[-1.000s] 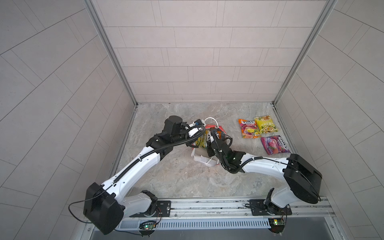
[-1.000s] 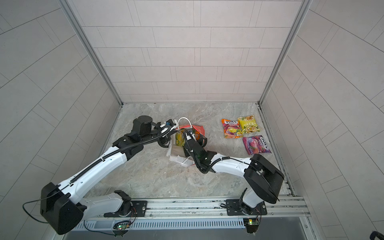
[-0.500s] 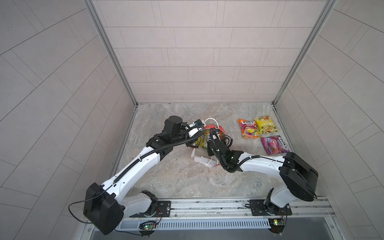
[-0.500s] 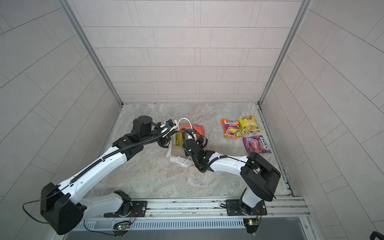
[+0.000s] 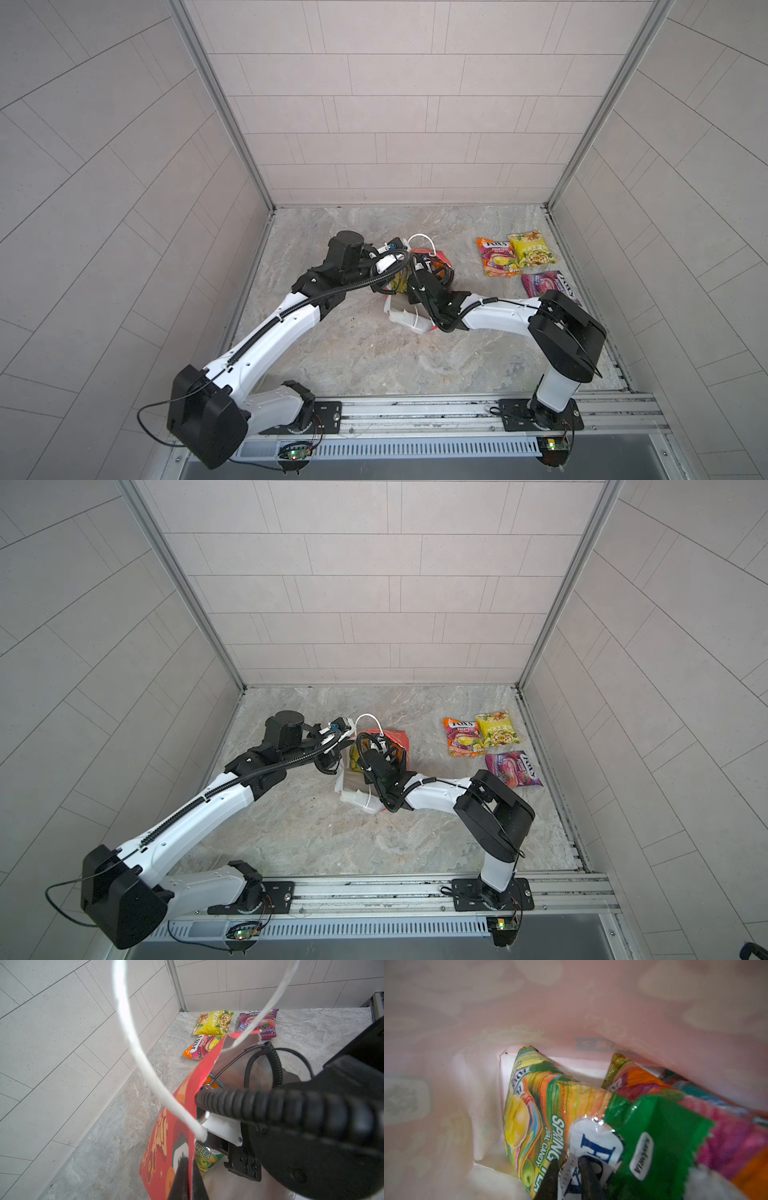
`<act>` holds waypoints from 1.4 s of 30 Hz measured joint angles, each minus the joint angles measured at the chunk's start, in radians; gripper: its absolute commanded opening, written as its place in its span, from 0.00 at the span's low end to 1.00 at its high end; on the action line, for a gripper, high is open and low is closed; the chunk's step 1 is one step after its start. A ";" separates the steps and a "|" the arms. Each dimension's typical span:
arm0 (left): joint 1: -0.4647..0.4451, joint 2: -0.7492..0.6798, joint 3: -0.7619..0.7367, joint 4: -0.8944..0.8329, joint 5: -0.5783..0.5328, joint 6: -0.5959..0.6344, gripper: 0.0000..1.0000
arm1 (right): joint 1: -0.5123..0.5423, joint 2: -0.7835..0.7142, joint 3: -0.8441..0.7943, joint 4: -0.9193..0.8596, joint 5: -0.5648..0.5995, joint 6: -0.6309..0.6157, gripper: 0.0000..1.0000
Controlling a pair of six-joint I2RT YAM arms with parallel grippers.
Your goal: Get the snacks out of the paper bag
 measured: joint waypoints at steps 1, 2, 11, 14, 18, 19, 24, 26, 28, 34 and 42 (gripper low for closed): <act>0.000 0.000 0.000 0.002 -0.001 0.000 0.00 | -0.001 0.000 0.000 -0.002 -0.005 0.001 0.13; 0.000 0.000 0.000 0.003 -0.002 0.000 0.00 | -0.002 0.000 0.000 -0.001 -0.011 0.000 0.12; 0.000 0.002 0.000 0.005 -0.004 0.000 0.00 | -0.005 -0.054 -0.016 -0.021 -0.050 -0.007 0.05; 0.000 0.002 0.000 0.006 0.000 0.000 0.00 | -0.003 -0.096 -0.030 -0.033 -0.071 -0.014 0.02; -0.003 0.003 0.000 0.006 0.000 0.000 0.00 | 0.000 -0.137 -0.058 -0.043 -0.089 -0.030 0.01; -0.003 0.005 0.000 0.006 0.000 0.000 0.00 | 0.000 -0.153 -0.061 -0.045 -0.093 -0.032 0.01; -0.003 0.005 0.000 0.010 -0.005 -0.001 0.00 | 0.008 -0.249 -0.090 -0.048 -0.114 -0.046 0.00; -0.003 0.005 0.000 0.010 -0.005 -0.002 0.00 | 0.009 -0.276 -0.096 -0.057 -0.128 -0.055 0.08; -0.003 0.005 0.000 0.010 -0.006 -0.003 0.00 | 0.009 -0.288 -0.096 -0.067 -0.138 -0.064 0.11; -0.003 0.005 0.000 0.010 -0.008 -0.003 0.00 | 0.009 -0.368 -0.119 -0.082 -0.200 -0.107 0.16; -0.003 0.005 0.000 0.010 -0.008 -0.004 0.00 | 0.008 -0.494 -0.128 -0.052 -0.271 -0.146 0.23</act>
